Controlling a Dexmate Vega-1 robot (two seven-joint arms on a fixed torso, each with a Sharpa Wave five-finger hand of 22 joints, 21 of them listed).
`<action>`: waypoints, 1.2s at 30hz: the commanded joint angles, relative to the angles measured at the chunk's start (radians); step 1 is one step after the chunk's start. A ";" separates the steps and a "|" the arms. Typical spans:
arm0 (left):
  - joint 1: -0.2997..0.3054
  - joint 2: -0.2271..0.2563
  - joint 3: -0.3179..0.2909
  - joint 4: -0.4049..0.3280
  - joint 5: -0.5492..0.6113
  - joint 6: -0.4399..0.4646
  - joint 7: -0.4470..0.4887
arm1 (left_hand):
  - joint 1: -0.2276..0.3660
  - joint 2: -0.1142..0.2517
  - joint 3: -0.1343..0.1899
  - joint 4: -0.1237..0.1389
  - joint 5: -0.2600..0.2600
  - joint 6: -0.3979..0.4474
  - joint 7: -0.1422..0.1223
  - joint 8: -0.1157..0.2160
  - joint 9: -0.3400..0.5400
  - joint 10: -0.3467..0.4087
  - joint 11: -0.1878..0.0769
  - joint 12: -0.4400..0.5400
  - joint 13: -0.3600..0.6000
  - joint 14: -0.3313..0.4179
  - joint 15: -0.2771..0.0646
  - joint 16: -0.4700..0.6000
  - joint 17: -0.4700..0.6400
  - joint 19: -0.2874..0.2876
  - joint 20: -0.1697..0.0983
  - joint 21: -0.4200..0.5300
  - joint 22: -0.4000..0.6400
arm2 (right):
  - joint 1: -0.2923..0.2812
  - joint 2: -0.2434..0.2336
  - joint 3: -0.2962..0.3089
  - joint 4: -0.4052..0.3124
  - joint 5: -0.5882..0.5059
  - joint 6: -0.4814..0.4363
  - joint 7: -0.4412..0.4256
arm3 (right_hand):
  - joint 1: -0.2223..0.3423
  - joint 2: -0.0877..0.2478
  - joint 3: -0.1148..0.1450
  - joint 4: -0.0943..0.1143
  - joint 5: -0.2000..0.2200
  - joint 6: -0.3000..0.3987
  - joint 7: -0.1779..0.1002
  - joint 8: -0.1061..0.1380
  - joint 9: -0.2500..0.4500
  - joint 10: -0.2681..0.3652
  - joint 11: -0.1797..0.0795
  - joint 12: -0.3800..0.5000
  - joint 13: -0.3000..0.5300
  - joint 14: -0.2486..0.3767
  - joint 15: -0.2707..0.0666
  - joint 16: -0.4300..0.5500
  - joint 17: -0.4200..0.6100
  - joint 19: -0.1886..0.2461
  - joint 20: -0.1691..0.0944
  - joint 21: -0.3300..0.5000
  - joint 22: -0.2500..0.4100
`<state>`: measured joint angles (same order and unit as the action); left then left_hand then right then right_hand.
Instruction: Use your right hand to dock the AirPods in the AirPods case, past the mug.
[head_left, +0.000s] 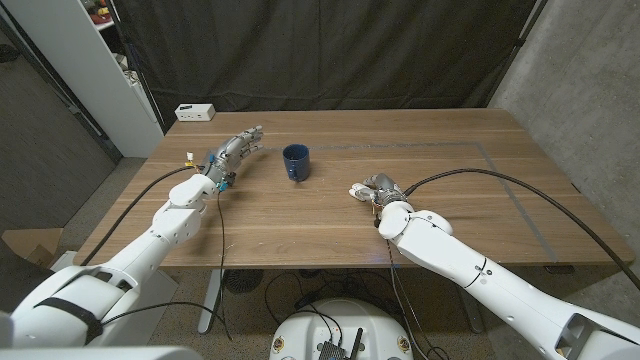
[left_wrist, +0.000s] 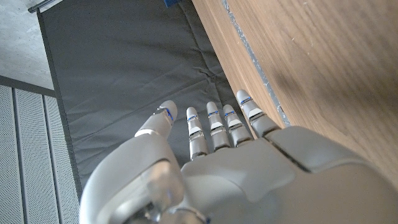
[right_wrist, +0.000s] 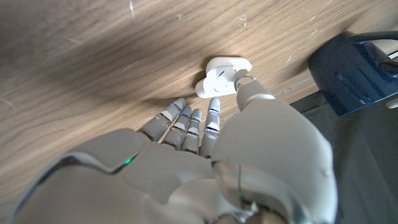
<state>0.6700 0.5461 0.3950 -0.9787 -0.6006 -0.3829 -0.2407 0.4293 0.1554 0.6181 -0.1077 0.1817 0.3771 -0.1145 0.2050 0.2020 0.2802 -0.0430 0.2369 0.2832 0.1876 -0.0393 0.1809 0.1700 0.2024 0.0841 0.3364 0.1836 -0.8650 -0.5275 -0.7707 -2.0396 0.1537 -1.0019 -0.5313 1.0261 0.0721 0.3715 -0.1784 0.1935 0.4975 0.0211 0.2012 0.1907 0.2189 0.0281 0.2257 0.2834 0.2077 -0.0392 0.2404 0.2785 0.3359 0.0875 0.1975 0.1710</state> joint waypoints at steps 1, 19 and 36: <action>-0.005 -0.003 0.004 0.000 0.004 0.005 0.001 | -0.006 0.001 0.002 -0.004 0.004 0.007 0.000 0.002 0.002 0.003 0.000 0.004 0.001 0.009 -0.021 0.001 0.001 0.010 0.000 -0.001 0.003 | -0.019 -0.005 0.018 -0.015 0.016 -0.006 -0.018 | 0.022 0.003 0.014 -0.001 0.004 0.009 -0.005 0.003 0.003 0.010 -0.002 0.004 0.000 0.007 -0.038 0.005 0.002 0.014 0.006 0.005 0.004; -0.010 -0.005 0.006 0.011 0.001 0.000 -0.016 | -0.007 0.001 0.002 -0.004 0.004 0.010 0.003 0.000 0.002 0.003 0.002 0.004 0.000 0.009 -0.022 0.001 0.001 0.011 0.001 -0.004 0.004 | -0.043 -0.024 0.030 -0.050 0.022 0.020 -0.036 | 0.026 -0.004 0.029 0.015 0.004 0.019 -0.015 0.002 0.003 0.022 0.000 0.005 -0.002 0.019 -0.044 0.007 0.002 0.023 0.001 0.006 0.004; -0.025 -0.007 0.007 0.026 0.005 -0.002 -0.017 | -0.007 0.001 0.003 -0.005 0.004 0.006 -0.001 -0.003 0.002 0.002 0.001 0.004 -0.001 0.009 -0.022 0.001 0.001 0.012 0.001 -0.007 0.004 | 0.032 -0.189 -0.056 -0.062 -0.090 0.165 0.098 | 0.024 -0.032 0.021 0.011 -0.010 0.103 -0.228 0.029 0.014 0.029 -0.092 0.005 0.001 0.042 -0.091 0.018 0.000 0.039 -0.034 0.007 0.005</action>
<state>0.6492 0.5406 0.4029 -0.9581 -0.5970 -0.3783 -0.2577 0.4294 0.1554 0.6181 -0.1077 0.1817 0.3770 -0.1145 0.2050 0.2021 0.2803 -0.0430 0.2368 0.2834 0.1876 -0.0393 0.1809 0.1698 0.2061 0.0877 0.3329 0.1835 -0.8781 -0.6131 -0.7742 -2.0980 0.1461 -0.9362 -0.5157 1.0323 0.0388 0.3917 -0.1581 0.1847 0.5702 -0.1877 0.2196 0.1982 0.2394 -0.0459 0.2256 0.2812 0.2363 -0.0395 0.2502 0.2786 0.3667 0.0671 0.1965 0.1749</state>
